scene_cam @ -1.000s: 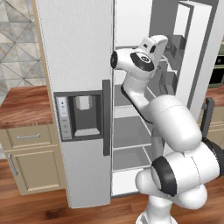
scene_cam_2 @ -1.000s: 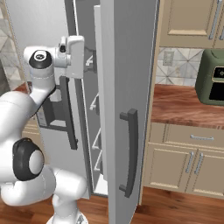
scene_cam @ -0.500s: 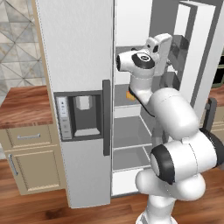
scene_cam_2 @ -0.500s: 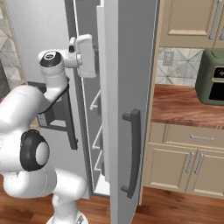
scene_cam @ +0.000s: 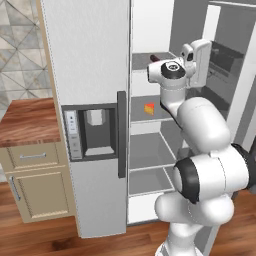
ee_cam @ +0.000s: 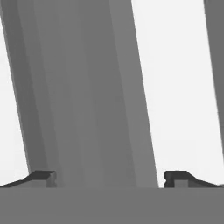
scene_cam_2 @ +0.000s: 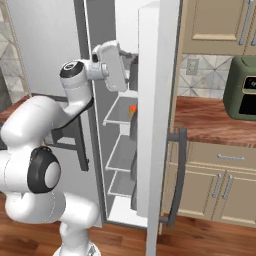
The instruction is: Retrieve the sausage and cheese from the fridge and place them on the cutting board on the counter.
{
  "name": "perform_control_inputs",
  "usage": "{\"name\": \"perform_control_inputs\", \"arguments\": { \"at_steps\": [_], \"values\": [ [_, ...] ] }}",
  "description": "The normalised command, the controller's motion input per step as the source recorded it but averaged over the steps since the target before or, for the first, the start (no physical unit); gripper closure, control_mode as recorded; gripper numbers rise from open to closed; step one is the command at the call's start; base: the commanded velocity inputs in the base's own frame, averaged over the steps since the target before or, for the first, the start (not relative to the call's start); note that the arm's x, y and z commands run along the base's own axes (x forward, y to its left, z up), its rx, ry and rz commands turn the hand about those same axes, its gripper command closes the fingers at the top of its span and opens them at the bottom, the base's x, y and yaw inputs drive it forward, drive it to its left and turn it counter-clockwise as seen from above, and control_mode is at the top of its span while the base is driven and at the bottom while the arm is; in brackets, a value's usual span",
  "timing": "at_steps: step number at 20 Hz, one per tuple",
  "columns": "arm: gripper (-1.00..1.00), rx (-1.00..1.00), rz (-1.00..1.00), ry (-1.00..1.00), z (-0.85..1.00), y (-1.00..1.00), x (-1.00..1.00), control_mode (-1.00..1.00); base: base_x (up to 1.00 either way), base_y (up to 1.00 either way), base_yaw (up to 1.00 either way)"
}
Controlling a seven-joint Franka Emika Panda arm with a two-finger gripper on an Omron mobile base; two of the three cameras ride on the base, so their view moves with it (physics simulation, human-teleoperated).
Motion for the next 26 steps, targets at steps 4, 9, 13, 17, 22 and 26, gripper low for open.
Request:
{"name": "perform_control_inputs", "arguments": {
  "at_steps": [4, 9, 13, 17, 22, 26],
  "values": [
    [-1.00, 0.00, -0.11, 0.00, 0.00, -0.87, -0.43, -1.00, 0.00, 0.00, 0.00],
    [-1.00, 0.17, -0.03, 0.00, 0.01, -0.68, -0.01, -1.00, 0.00, 0.00, 0.00],
    [-1.00, 0.24, 0.10, -0.18, 0.08, 0.32, -0.19, -1.00, 0.00, 0.00, 0.00],
    [-1.00, 0.12, 0.12, -0.17, 0.00, 0.96, -0.41, -1.00, 0.00, 0.00, 0.00],
    [-1.00, 0.09, 0.07, -0.05, 0.00, 1.00, -0.48, -1.00, 0.00, 0.00, 0.00],
    [-1.00, 0.40, 0.05, 0.00, 0.00, 0.65, -0.12, -1.00, 0.00, 0.00, 0.00]
  ]
}}
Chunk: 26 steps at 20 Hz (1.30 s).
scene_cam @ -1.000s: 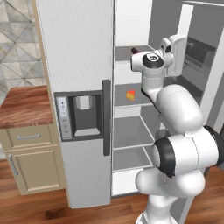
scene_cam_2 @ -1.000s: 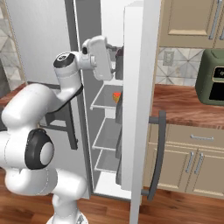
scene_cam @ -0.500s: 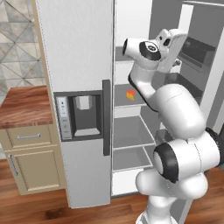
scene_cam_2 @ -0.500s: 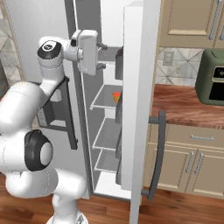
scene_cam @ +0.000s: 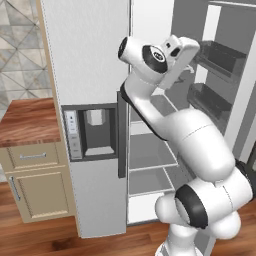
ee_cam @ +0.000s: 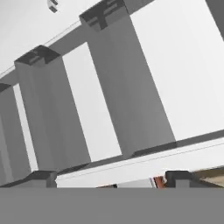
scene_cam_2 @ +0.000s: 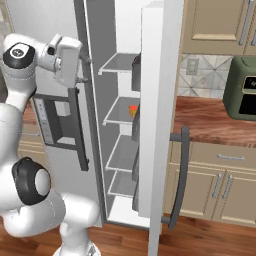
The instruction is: Retrieve the sausage and cheese from the fridge and place them on the cutting board on the counter.
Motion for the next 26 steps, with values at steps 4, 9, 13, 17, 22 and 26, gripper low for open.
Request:
{"name": "perform_control_inputs", "arguments": {
  "at_steps": [4, 9, 13, 17, 22, 26],
  "values": [
    [-1.00, 0.63, 0.03, 0.00, -0.01, 0.29, -0.04, -1.00, 0.00, 0.00, 0.00],
    [-1.00, 0.79, 0.00, -0.06, -0.03, 0.01, -0.16, -1.00, 0.00, 0.00, 0.00],
    [-1.00, 0.72, 0.00, -0.18, -0.16, 0.00, -0.28, -1.00, 0.00, 0.00, 0.00],
    [-1.00, 0.42, 0.00, -0.23, -0.61, 0.00, -0.14, -1.00, 0.00, 0.00, 0.00],
    [-1.00, 0.11, 0.15, -0.21, -0.92, 0.08, -0.29, -1.00, 0.00, 0.00, 0.00],
    [-1.00, 0.00, 0.23, 0.01, -0.28, 0.18, -0.02, -1.00, 0.00, 0.00, 0.00]
  ]
}}
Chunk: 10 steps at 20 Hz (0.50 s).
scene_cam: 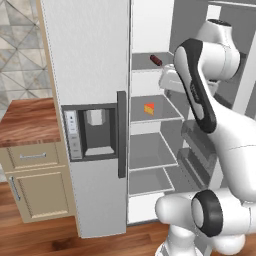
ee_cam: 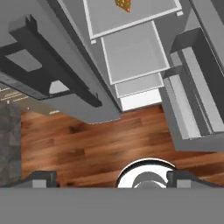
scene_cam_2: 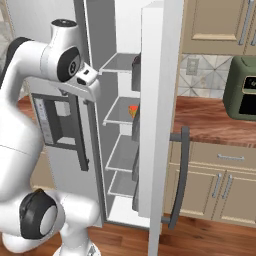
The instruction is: Retrieve the sausage and cheese from the fridge and place them on the cutting board on the counter.
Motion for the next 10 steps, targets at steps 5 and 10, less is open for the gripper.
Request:
{"name": "perform_control_inputs", "arguments": {
  "at_steps": [5, 10],
  "values": [
    [-1.00, -0.06, 0.11, 0.00, -0.25, 0.06, 0.00, -1.00, 0.00, 0.00, 0.00],
    [-1.00, -0.03, 0.09, 0.00, -0.33, 0.08, -0.07, -1.00, 0.00, 0.00, 0.00]
  ]
}}
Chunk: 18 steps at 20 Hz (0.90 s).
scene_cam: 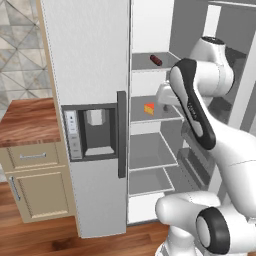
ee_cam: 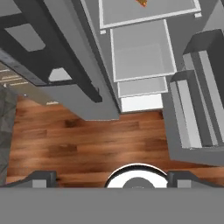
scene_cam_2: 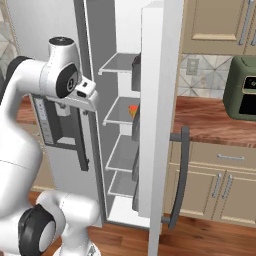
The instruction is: Retrieve the sausage and cheese from the fridge and place them on the cutting board on the counter.
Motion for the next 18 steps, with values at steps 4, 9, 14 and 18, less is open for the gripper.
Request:
{"name": "perform_control_inputs", "arguments": {
  "at_steps": [4, 9, 14, 18],
  "values": [
    [-1.00, 0.00, 0.11, -0.03, -0.28, 0.06, -0.18, -1.00, 0.00, 0.00, 0.00],
    [-1.00, 0.00, 0.13, -0.09, -0.26, 0.09, -0.19, -1.00, 0.00, 0.00, 0.00],
    [-1.00, 0.00, 0.08, -0.12, -0.25, 0.06, -0.23, -1.00, 0.00, 0.00, 0.00],
    [-1.00, 0.00, 0.06, -0.07, -0.22, 0.07, -0.16, -1.00, 0.00, 0.00, 0.00]
  ]
}}
